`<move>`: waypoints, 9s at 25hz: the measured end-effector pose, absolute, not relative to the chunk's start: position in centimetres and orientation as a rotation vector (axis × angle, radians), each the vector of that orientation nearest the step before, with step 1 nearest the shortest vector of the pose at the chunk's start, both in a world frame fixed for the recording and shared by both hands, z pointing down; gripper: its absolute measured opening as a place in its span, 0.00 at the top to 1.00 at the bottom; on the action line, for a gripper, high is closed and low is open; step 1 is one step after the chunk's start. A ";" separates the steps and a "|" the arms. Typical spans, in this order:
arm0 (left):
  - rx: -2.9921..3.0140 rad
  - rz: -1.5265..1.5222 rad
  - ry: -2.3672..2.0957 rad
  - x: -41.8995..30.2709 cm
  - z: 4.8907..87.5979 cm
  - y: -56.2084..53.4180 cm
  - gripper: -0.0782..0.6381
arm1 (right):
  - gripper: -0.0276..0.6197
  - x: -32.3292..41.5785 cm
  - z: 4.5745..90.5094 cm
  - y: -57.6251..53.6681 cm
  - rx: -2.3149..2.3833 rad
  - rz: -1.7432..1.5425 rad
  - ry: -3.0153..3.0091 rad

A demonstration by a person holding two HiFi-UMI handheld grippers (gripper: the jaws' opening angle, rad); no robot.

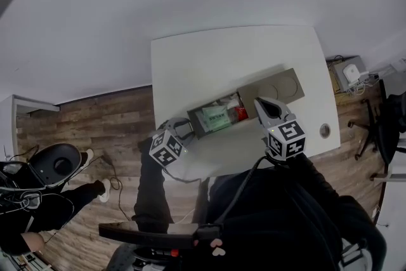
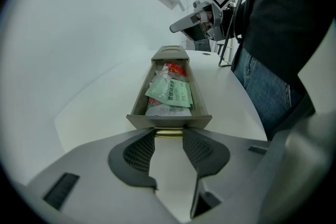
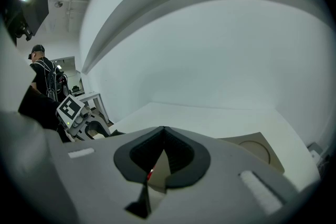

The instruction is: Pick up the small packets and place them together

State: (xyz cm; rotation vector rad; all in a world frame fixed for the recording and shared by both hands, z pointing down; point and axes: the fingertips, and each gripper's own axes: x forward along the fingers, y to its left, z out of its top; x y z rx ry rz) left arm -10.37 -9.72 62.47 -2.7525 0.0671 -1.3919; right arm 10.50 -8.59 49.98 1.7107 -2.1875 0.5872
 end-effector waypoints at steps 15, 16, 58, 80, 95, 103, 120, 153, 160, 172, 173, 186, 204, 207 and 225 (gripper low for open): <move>-2.783 -1.347 0.079 -9.8 62.7 -9.7 0.66 | 0.95 9.4 50.6 -10.2 1.614 0.582 -2.220; -2.783 -1.349 0.076 -9.8 62.7 -9.8 0.66 | 0.95 9.4 50.6 -10.3 1.611 0.581 -2.222; -3.109 -1.140 1.414 -10.3 58.7 -6.7 0.89 | 0.75 -2.0 60.6 -11.2 0.252 0.362 -2.028; -3.152 -1.206 1.679 -10.4 59.0 -6.1 0.89 | 0.85 -2.0 60.7 -10.0 0.185 0.307 -1.945; -3.085 -1.208 1.752 -10.5 59.1 -6.2 0.89 | 0.89 2.3 51.7 -14.9 0.547 0.333 -2.202; -3.074 -1.249 1.741 -10.5 59.0 -6.1 0.89 | 0.92 14.1 48.9 -15.0 0.930 0.462 -2.172; -3.078 -1.230 1.770 -10.3 59.0 -6.2 0.89 | 0.93 30.3 53.4 -7.8 1.360 0.914 -1.963; -3.085 -1.227 1.725 -10.2 58.9 -6.1 0.89 | 0.80 23.0 46.6 -12.1 1.258 0.515 -2.099; -3.100 -1.226 1.725 -10.3 58.9 -5.9 0.89 | 0.80 10.7 49.4 -11.2 0.709 0.336 -2.164; -3.106 -1.202 1.712 -10.3 59.1 -6.3 0.89 | 0.80 2.1 56.8 -8.3 0.071 0.189 -1.916; -3.106 -1.205 1.708 -10.3 59.1 -6.3 0.89 | 0.80 1.9 57.3 -8.2 0.042 0.195 -1.895; -3.138 -1.182 1.679 -10.3 59.0 -6.1 0.89 | 0.82 1.2 61.7 -7.4 -0.162 0.247 -1.675; -3.132 -1.177 1.652 -10.3 59.0 -6.1 0.89 | 0.95 2.4 59.6 -8.4 -0.091 0.270 -1.731; -3.123 -1.190 1.636 -10.3 59.0 -6.1 0.89 | 0.95 3.1 58.5 -8.9 -0.028 0.299 -1.772; -3.085 -1.227 1.623 -10.0 58.9 -5.9 0.89 | 0.95 15.0 49.0 -13.2 0.748 0.710 -2.156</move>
